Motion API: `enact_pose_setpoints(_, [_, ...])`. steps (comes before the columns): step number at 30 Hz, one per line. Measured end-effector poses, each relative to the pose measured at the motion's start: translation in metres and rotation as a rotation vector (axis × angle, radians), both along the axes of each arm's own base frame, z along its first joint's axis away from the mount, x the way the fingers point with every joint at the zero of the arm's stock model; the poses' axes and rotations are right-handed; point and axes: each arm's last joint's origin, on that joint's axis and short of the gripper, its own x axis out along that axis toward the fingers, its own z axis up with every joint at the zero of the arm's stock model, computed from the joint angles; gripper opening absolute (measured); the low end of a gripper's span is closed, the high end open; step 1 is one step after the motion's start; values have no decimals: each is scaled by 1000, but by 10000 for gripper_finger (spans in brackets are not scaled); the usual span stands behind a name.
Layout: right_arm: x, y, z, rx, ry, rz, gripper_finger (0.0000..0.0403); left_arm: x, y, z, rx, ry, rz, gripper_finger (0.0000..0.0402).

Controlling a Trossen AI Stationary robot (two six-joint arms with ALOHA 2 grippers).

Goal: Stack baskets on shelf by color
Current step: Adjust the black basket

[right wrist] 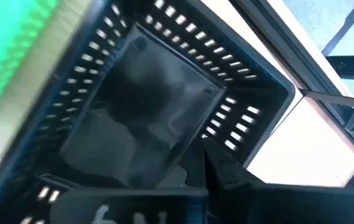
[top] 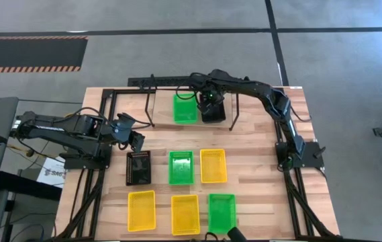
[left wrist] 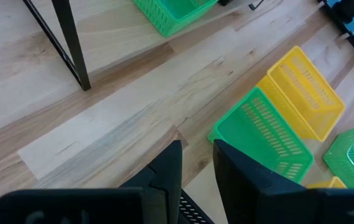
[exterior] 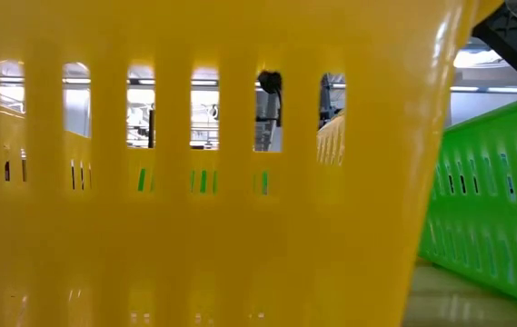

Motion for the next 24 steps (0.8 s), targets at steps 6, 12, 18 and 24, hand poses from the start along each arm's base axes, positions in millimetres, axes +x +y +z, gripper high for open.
enact_pose_setpoints(6, [-3, -6, -2, 0, -2, 2, 0, 0, 0, 0, 0, 0, -1, 77])
enact_pose_setpoints(12, [-13, -19, -2, 15, 25, -18, 0, 0, 0, 0, 0, 0, 0, 77])
enact_pose_setpoints(18, [-21, -27, -2, 22, 53, -35, 0, 0, 0, 0, 0, 1, -1, 77])
enact_pose_setpoints(24, [-21, -27, -2, 21, 55, -36, 0, 0, 0, 0, 0, 1, -1, 77])
